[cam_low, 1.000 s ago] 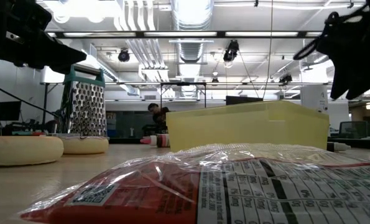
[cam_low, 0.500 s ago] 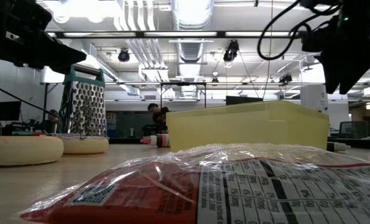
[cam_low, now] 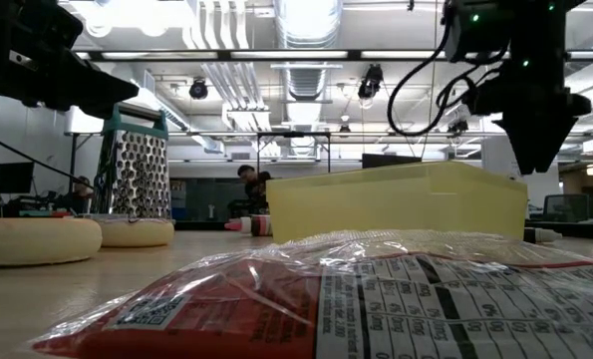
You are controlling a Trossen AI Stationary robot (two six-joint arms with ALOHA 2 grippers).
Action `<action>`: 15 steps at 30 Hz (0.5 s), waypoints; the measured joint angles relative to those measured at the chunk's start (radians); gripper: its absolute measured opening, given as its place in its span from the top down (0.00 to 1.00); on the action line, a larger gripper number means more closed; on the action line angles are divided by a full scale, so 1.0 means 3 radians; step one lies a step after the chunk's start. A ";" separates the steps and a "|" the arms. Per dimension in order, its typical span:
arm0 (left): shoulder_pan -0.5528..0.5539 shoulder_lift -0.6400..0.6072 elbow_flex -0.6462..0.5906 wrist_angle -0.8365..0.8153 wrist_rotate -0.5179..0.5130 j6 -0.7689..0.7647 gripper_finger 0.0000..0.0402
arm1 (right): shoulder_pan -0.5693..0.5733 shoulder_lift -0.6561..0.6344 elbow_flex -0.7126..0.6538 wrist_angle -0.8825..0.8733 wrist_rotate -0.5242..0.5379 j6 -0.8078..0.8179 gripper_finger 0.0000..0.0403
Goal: Pick & Place Food Item
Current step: Put the small black food coloring bottle into the blue bin
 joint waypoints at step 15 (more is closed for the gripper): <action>0.0001 0.0000 0.0000 0.0001 0.0000 0.0000 0.94 | -0.0387 0.0192 -0.0395 0.0686 -0.0454 -0.0459 0.50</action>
